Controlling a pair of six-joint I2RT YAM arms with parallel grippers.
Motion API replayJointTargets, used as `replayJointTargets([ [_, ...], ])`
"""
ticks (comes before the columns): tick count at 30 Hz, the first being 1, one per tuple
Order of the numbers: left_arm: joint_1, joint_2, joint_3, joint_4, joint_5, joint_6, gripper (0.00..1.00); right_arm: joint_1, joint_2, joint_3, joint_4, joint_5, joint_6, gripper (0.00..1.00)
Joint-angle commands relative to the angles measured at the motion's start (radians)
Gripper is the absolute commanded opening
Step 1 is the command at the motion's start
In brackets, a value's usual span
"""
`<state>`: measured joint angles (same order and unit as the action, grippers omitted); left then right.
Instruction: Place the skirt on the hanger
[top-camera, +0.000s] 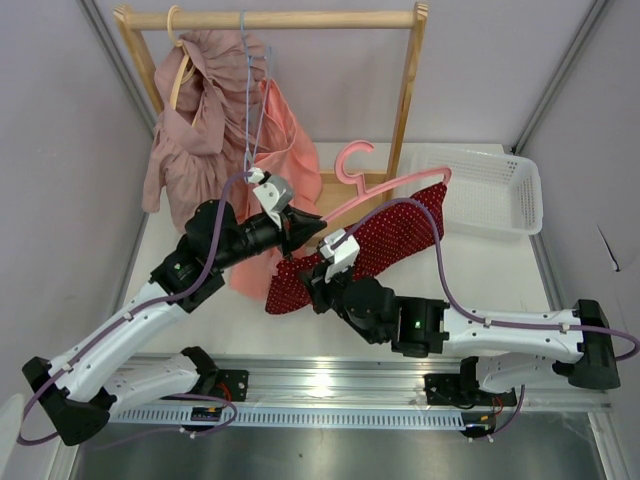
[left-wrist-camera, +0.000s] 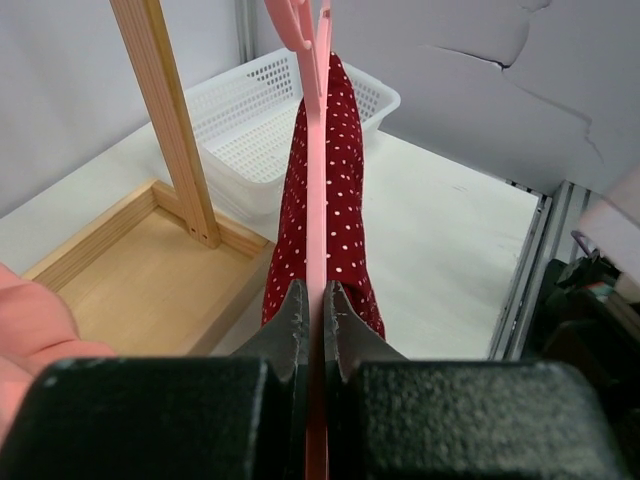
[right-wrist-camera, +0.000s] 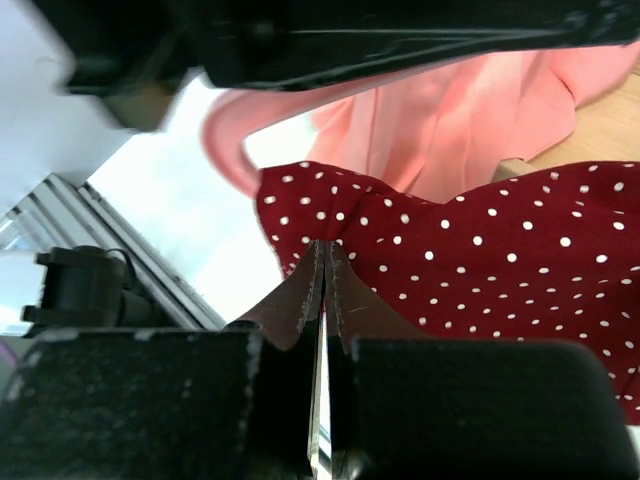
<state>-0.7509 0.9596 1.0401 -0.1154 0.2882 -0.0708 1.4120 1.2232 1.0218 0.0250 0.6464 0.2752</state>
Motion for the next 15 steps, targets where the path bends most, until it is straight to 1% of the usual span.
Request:
replayJointTargets([
  [1, -0.005, -0.002, 0.073, 0.109, -0.047, -0.018, 0.00, 0.027, -0.010, 0.058, 0.021, 0.073, 0.004, 0.03],
  [2, -0.005, -0.001, 0.075, 0.109, -0.052, -0.015, 0.00, 0.027, -0.028, 0.057, 0.013, 0.084, 0.009, 0.07],
  [4, -0.005, -0.002, 0.074, 0.108, -0.089, -0.017, 0.00, 0.015, -0.050, 0.058, -0.008, 0.069, 0.004, 0.13],
  [7, -0.004, -0.007, 0.072, 0.109, -0.141, -0.018, 0.00, 0.008, -0.097, 0.063, -0.022, 0.071, 0.002, 0.35],
  [8, -0.004, -0.007, 0.077, 0.138, -0.149, -0.017, 0.00, 0.007, -0.109, 0.061, -0.055, 0.075, 0.005, 0.49],
  [11, -0.005, -0.004, 0.096, 0.143, -0.156, -0.012, 0.00, -0.025, -0.145, 0.087, -0.129, 0.061, 0.024, 0.71],
  [14, -0.005, 0.010, 0.119, 0.131, -0.187, 0.000, 0.00, -0.047, -0.183, 0.110, -0.200, 0.140, 0.042, 0.73],
  [15, -0.005, 0.016, 0.127, 0.125, -0.198, 0.000, 0.00, -0.060, -0.197, 0.118, -0.250, 0.182, 0.057, 0.72],
])
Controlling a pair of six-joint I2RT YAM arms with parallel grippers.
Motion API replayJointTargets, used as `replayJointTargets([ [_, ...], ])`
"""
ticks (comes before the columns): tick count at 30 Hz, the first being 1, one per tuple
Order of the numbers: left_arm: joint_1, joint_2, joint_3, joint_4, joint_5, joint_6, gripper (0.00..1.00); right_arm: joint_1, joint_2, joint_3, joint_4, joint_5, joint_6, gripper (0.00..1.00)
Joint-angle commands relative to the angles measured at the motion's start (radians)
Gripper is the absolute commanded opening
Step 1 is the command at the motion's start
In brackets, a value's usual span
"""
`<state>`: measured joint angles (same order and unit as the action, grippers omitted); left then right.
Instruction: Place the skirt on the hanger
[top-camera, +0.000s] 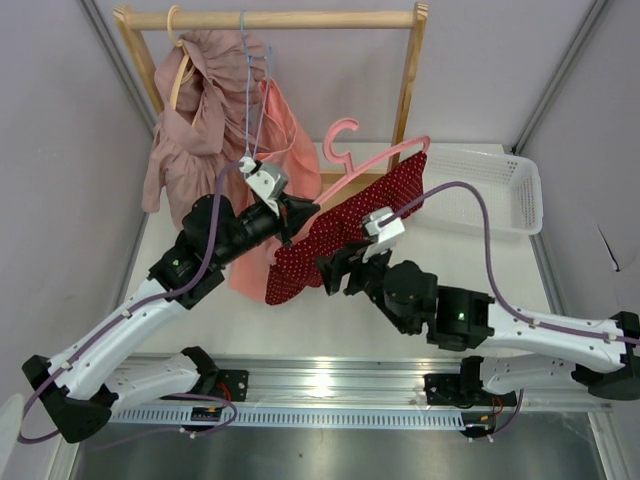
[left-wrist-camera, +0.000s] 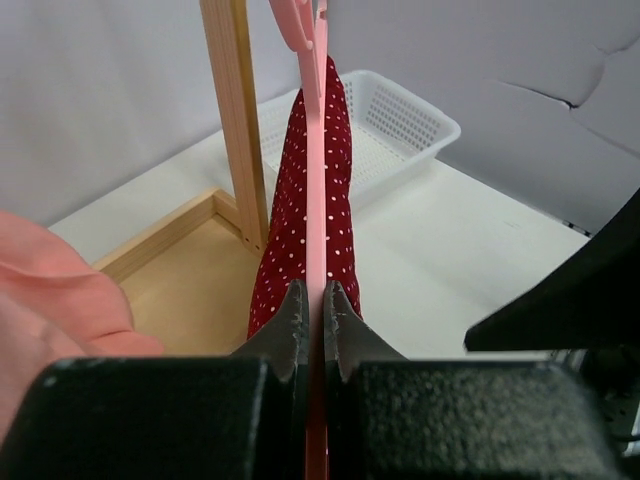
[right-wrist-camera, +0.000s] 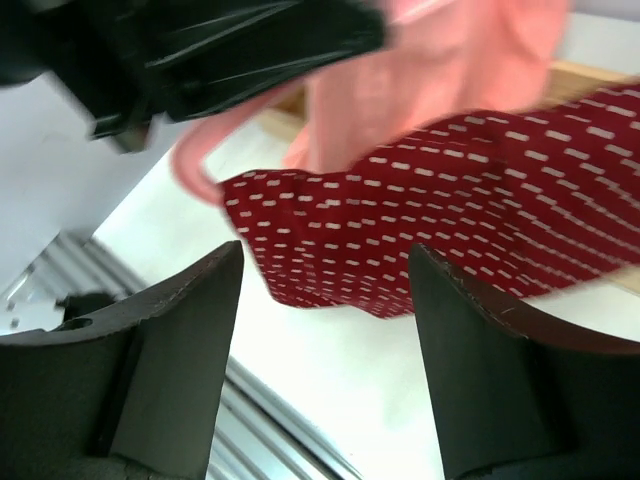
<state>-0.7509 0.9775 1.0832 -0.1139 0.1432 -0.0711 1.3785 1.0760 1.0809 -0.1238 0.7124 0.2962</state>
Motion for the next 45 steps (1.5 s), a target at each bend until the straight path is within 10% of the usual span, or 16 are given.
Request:
replayJointTargets([
  [1, -0.005, 0.003, 0.092, 0.122, -0.062, 0.001, 0.00, -0.068, -0.086, 0.074, -0.132, 0.128, 0.056, 0.72],
  [14, -0.005, -0.008, 0.271, -0.156, -0.208, -0.012, 0.00, -0.570, -0.254, 0.269, -0.528, -0.037, 0.207, 0.70],
  [34, -0.005, 0.243, 0.734, -0.409, -0.370, -0.021, 0.00, -0.657, -0.197, 0.346, -0.544, -0.122, 0.196, 0.69],
  [45, -0.005, 0.417, 0.860, -0.284, -0.413, 0.042, 0.00, -0.677, -0.166, 0.349, -0.519, -0.165, 0.195, 0.68],
])
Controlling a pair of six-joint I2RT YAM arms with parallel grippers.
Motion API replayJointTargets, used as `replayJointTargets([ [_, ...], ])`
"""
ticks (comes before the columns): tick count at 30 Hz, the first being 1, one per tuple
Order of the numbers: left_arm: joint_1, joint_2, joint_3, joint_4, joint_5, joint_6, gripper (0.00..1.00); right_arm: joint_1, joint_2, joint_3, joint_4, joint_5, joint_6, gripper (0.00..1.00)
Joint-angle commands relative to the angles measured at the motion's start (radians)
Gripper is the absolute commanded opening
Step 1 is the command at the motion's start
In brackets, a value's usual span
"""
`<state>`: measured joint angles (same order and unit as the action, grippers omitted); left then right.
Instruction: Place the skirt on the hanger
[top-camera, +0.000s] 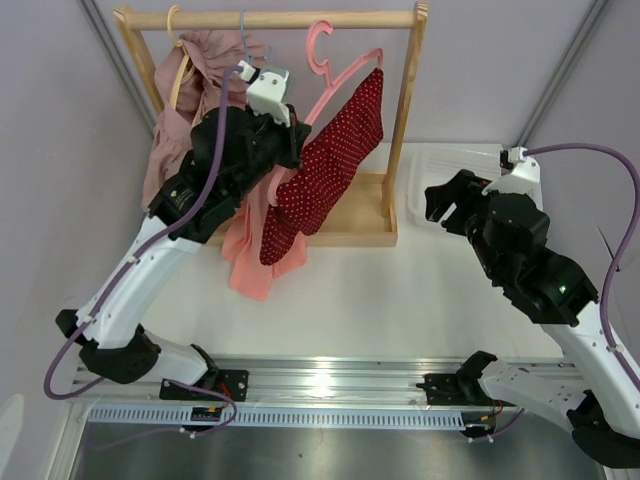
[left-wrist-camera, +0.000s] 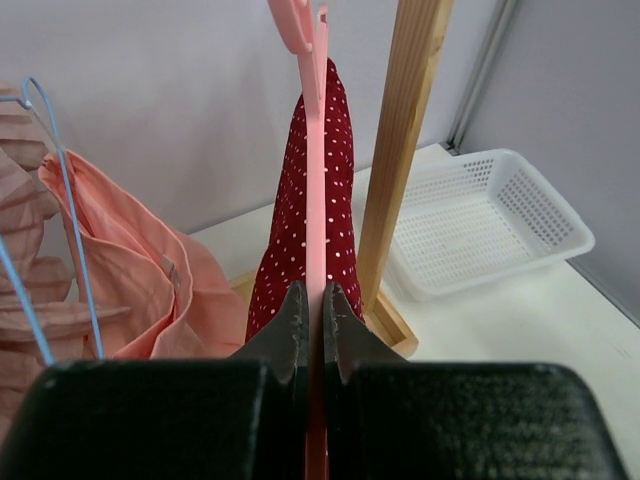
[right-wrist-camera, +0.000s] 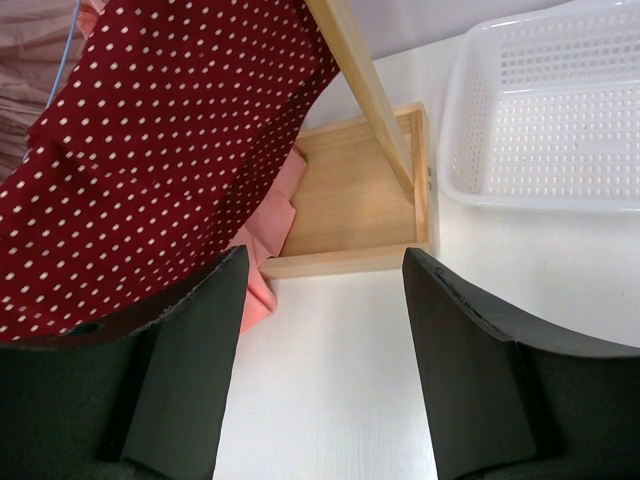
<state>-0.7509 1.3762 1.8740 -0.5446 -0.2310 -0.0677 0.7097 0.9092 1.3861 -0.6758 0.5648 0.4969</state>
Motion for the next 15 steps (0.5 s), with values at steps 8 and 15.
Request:
replayJointTargets([
  [8, -0.005, 0.095, 0.103, 0.276, -0.090, 0.065, 0.00, -0.024, 0.008, 0.051, 0.038, -0.043, -0.008, 0.68],
  [15, -0.005, 0.155, 0.087, 0.371, -0.131, 0.105, 0.00, -0.032, -0.001, 0.057, 0.028, -0.055, -0.008, 0.68],
])
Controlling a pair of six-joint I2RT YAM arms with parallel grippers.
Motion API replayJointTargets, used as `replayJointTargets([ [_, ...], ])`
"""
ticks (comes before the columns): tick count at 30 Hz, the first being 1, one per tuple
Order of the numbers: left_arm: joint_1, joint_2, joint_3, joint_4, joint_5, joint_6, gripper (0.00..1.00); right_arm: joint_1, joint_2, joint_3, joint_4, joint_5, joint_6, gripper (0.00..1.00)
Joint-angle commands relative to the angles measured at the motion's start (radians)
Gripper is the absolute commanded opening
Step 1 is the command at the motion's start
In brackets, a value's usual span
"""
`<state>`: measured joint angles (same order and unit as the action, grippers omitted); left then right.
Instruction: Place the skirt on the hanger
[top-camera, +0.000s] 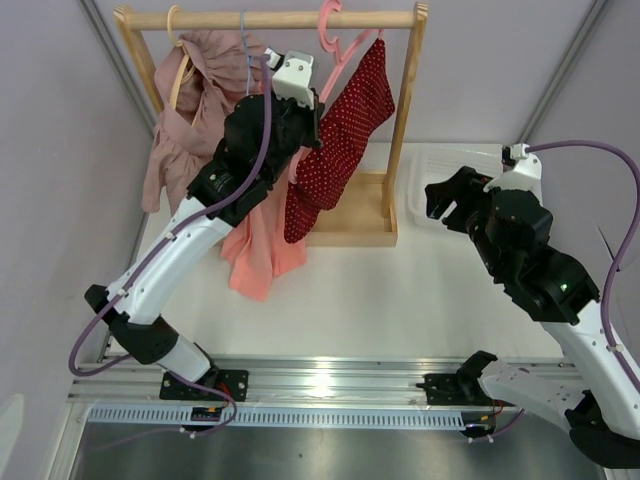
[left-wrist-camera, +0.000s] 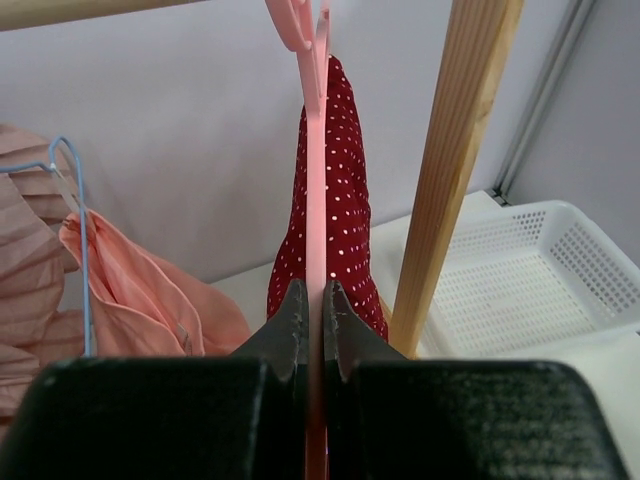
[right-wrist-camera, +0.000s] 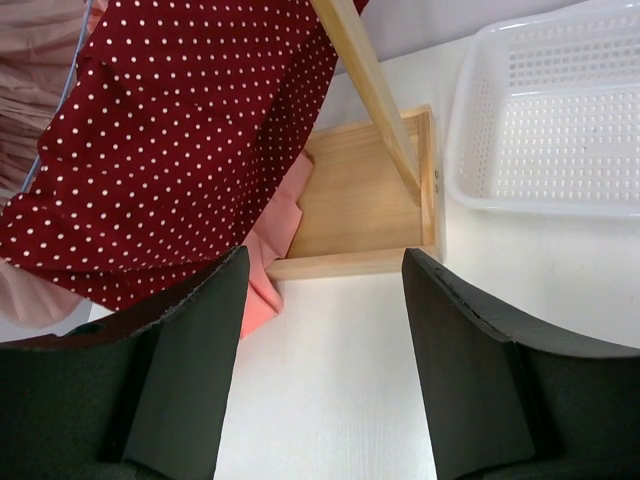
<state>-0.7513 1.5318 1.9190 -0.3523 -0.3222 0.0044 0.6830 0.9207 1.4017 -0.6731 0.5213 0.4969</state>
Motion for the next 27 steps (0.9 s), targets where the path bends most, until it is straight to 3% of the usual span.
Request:
replayJointTargets([
  [1, -0.005, 0.010, 0.047, 0.182, -0.044, 0.032, 0.00, -0.010, -0.014, 0.042, 0.026, -0.012, -0.006, 0.68],
  [16, -0.005, 0.079, 0.023, 0.276, -0.115, 0.039, 0.00, -0.011, -0.022, 0.033, 0.020, -0.029, 0.000, 0.67],
  [27, -0.005, 0.151, 0.060, 0.245, -0.115, 0.040, 0.00, -0.014, -0.036, 0.022, 0.015, -0.026, 0.003, 0.68],
])
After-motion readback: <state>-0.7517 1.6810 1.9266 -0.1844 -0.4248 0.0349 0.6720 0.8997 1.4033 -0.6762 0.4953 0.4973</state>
